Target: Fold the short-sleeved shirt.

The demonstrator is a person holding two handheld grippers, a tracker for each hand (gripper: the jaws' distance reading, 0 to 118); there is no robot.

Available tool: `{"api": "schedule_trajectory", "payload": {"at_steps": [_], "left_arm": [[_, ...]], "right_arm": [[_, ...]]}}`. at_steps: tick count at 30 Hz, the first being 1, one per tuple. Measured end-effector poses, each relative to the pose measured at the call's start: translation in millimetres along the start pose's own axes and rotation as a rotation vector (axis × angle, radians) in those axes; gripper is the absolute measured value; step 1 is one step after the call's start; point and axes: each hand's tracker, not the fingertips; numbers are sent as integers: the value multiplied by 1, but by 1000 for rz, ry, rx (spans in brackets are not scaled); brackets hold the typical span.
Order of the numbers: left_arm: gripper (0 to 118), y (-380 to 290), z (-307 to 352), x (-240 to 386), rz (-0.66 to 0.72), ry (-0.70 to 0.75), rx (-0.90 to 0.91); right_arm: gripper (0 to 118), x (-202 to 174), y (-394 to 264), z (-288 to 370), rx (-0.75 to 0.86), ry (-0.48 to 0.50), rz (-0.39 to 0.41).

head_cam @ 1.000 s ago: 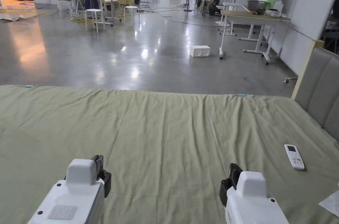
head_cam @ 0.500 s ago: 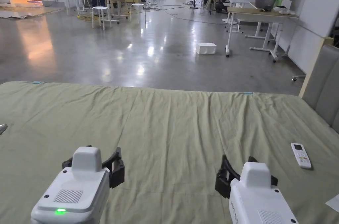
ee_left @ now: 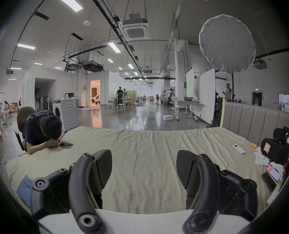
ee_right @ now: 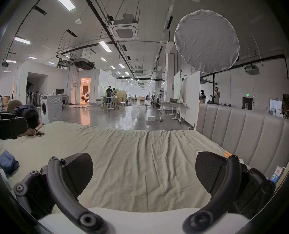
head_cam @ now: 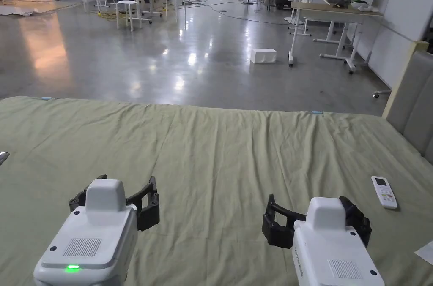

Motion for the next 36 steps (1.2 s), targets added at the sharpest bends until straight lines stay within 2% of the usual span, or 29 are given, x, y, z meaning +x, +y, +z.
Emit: {"api": "schedule_trajectory", "payload": {"at_steps": [6, 8, 11, 17, 24, 30, 36], "left_arm": [[81, -2, -3, -4, 15, 0, -27], [86, -2, -4, -3, 13, -7, -42], [99, -2, -6, -2, 5, -11, -63], [104, -1, -9, -3, 49, -59, -65], [106, -6, -6, 0, 13, -64, 19], [106, -3, -5, -1, 18, -69, -3], [106, -4, -4, -4, 17, -81, -15]], "right_arm": [[118, 0, 0, -1, 20, -7, -37], [118, 1, 4, -3, 2, -12, -59], [118, 4, 6, -7, -70, 5, -151], [118, 8, 18, -10, -137, 12, -250], [118, 8, 28, -10, -175, 28, -270], [118, 7, 31, -14, -282, 9, -308], [118, 7, 31, -15, -295, 9, -303]]}}
